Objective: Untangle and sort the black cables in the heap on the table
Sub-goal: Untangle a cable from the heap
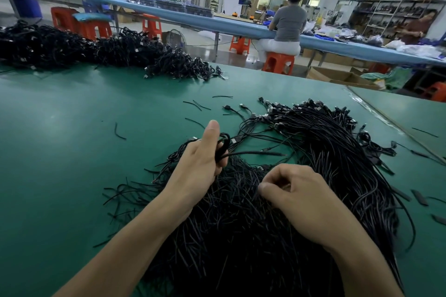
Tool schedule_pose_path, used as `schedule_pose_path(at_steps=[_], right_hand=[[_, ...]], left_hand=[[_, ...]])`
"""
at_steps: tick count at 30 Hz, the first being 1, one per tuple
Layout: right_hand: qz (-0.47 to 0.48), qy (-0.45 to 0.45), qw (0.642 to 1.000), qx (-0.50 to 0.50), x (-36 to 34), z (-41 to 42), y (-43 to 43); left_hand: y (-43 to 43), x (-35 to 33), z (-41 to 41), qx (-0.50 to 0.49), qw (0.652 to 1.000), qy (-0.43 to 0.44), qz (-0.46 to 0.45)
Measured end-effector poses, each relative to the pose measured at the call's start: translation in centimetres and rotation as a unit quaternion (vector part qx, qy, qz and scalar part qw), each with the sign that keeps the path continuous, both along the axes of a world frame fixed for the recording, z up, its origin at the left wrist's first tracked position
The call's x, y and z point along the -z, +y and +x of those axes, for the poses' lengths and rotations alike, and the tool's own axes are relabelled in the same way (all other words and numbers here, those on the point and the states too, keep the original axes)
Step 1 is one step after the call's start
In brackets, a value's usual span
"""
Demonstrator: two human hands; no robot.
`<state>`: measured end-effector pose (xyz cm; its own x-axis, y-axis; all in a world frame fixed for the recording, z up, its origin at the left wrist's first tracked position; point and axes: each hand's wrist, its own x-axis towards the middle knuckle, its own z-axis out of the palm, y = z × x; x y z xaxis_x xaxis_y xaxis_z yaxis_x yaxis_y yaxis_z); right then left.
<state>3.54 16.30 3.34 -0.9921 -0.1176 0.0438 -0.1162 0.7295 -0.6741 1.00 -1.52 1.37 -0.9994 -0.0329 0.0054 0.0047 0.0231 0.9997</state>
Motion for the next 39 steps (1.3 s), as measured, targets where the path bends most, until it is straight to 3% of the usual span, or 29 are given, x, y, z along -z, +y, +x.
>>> schedule_pose_path(at_steps=[6, 12, 16, 19, 25, 28, 31, 35, 39], right_hand=[[-0.157, 0.077, 0.983, 0.052, -0.2, -0.6, 1.1], [-0.296, 0.203, 0.930, 0.083, -0.2, -0.8, 0.8], [-0.347, 0.260, 0.897, 0.090, -0.1, -0.7, -0.4], [-0.376, 0.273, 0.882, 0.078, -0.1, -0.3, -1.6], [-0.400, 0.225, 0.888, 0.024, 0.2, 0.4, -3.9], [-0.386, 0.197, 0.901, -0.001, 0.0, 0.5, -3.7], [-0.312, 0.200, 0.929, -0.031, -0.2, 0.6, -3.3], [-0.188, 0.273, 0.942, -0.058, -0.2, 0.8, -3.3], [-0.042, 0.378, 0.917, -0.122, -0.2, 1.0, -3.6]], left_hand=[[0.6, 0.2, 0.2, 0.013, 0.998, 0.045, 0.031], [1.0, 1.0, 0.4, -0.002, 0.996, 0.068, -0.053], [1.6, 0.7, 0.7, 0.025, 0.998, 0.061, -0.021], [1.8, 0.4, 0.9, 0.025, 0.998, 0.052, 0.005], [1.7, -0.8, 1.8, 0.058, 0.995, 0.061, 0.056], [1.5, -1.3, 1.8, 0.069, 0.991, 0.047, 0.104], [1.0, -1.5, 1.6, 0.068, 0.988, 0.053, 0.125], [0.7, -1.5, 1.2, 0.045, 0.987, 0.025, 0.153], [0.9, -1.3, 1.1, 0.013, 0.984, -0.008, 0.180]])
